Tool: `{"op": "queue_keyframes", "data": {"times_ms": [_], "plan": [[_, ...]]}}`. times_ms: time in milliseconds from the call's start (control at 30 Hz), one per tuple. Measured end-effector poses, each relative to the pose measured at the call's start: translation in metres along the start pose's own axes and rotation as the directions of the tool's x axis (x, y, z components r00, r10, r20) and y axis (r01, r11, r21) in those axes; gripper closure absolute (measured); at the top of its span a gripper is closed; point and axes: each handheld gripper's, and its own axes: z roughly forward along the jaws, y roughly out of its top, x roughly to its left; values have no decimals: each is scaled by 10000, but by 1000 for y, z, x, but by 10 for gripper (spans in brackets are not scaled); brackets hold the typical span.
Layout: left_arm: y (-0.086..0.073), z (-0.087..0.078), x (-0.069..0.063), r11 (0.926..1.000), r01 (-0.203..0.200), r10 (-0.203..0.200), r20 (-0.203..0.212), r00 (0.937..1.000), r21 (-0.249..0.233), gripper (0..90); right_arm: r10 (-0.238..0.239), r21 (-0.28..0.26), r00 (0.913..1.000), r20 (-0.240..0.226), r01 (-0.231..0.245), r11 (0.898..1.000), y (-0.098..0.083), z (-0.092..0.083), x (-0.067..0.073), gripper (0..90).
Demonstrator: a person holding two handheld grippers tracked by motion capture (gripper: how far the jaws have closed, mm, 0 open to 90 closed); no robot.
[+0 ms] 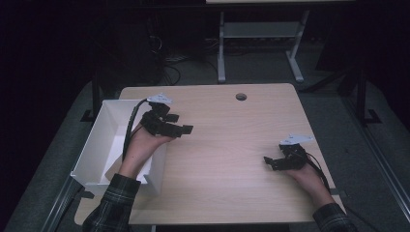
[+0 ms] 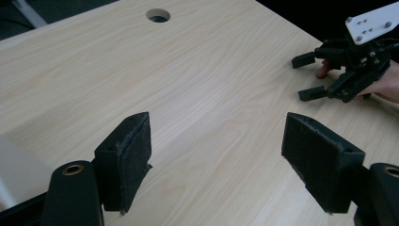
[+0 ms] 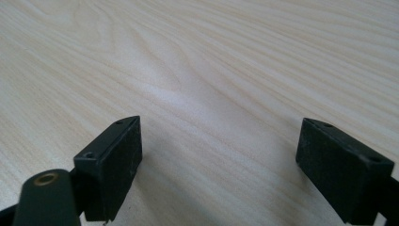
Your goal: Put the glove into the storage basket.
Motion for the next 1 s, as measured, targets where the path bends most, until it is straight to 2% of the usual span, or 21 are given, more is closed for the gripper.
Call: {"op": "queue_keyframes", "data": {"times_ms": [100,133,333,367,400,467,500,667,700,833,1000], "plan": [[-1,6,-3,10000,21,-21,114,9999,11,241,0,1,10000,2,0,10000,0,0,0,145],[-3,12,-6,9999,-58,57,164,9998,104,241,-4,2,10000,2,4,10000,0,0,0,145],[-10,30,-16,9997,-131,128,160,9998,202,241,3,2,10000,-1,-3,10000,0,0,0,145],[-12,35,-20,9981,-414,419,-98,9991,453,241,1,4,10000,-1,-1,10000,0,0,0,145],[-13,36,-24,9969,-639,654,-319,9974,451,241,-1,-1,10000,1,1,10000,0,0,0,145],[-13,37,-25,9972,-629,639,-231,9977,403,241,3,4,10000,-1,-3,10000,0,0,0,145],[-13,39,-28,9981,-553,552,24,9985,283,241,2,2,10000,0,-2,10000,0,0,0,145],[-16,45,-32,9970,-678,679,-28,9977,365,241,0,2,10000,1,0,10000,0,0,0,145],[-16,45,-33,9954,-868,874,-140,9961,397,241,0,2,10000,-1,0,10000,0,0,0,145],[-19,49,-36,9974,-665,668,-80,9977,273,241,0,2,10000,-1,0,10000,0,0,0,145],[-23,54,-42,9967,-744,750,-182,9970,338,241,-2,0,10000,3,2,10000,0,0,0,145]]}}
